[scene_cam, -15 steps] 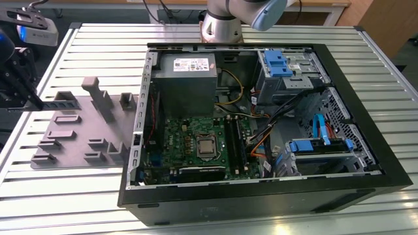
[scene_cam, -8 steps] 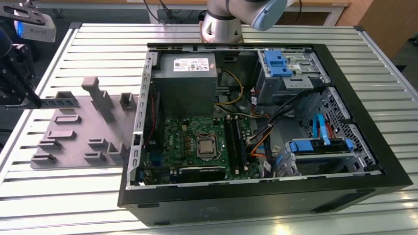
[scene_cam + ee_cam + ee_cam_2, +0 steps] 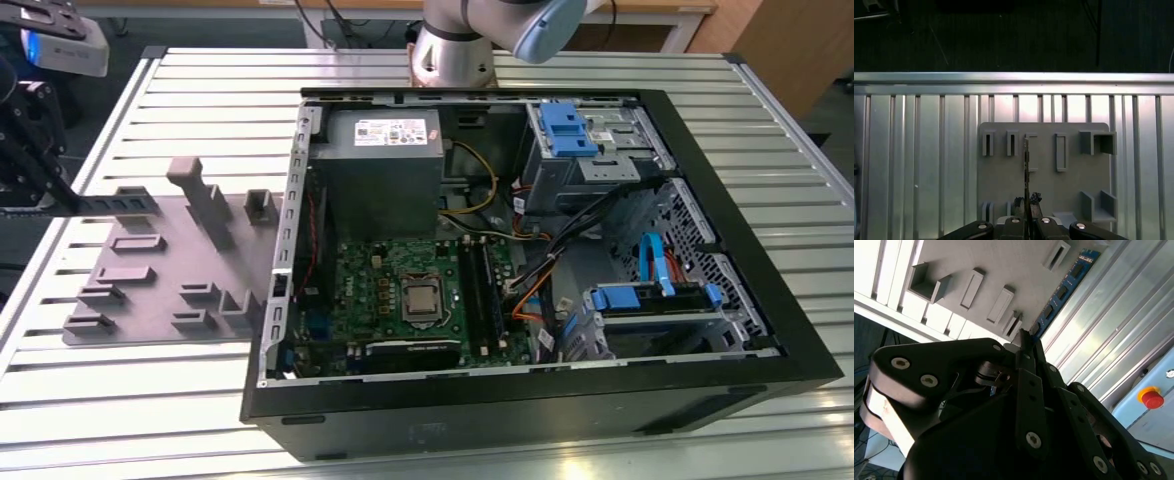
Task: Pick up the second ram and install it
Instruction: 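Pick up the second ram and move it above second insertion slot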
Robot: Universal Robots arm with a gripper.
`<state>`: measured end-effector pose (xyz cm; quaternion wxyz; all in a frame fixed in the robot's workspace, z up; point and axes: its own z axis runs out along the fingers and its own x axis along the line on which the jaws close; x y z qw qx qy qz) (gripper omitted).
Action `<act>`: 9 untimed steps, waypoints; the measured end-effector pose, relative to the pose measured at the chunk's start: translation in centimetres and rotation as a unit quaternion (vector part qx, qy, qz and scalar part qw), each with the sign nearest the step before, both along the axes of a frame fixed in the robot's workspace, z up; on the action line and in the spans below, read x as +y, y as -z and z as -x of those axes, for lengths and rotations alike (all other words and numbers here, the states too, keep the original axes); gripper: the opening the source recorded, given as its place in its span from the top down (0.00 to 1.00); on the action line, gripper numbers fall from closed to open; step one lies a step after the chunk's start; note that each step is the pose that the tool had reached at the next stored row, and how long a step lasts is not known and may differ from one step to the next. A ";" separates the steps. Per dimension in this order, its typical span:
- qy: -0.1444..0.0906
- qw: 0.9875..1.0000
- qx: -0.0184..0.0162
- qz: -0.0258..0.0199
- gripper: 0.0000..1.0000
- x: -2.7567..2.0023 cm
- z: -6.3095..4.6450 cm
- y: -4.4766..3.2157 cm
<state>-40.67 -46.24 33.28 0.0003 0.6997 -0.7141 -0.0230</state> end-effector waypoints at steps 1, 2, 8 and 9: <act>0.000 1.000 0.000 0.000 0.86 0.01 0.0 -0.09; 0.000 1.000 0.000 0.000 0.86 0.02 0.0 -0.18; 0.000 1.000 0.000 0.001 0.86 0.08 0.0 -0.63; 0.000 1.000 0.000 0.001 0.86 0.09 0.0 -0.73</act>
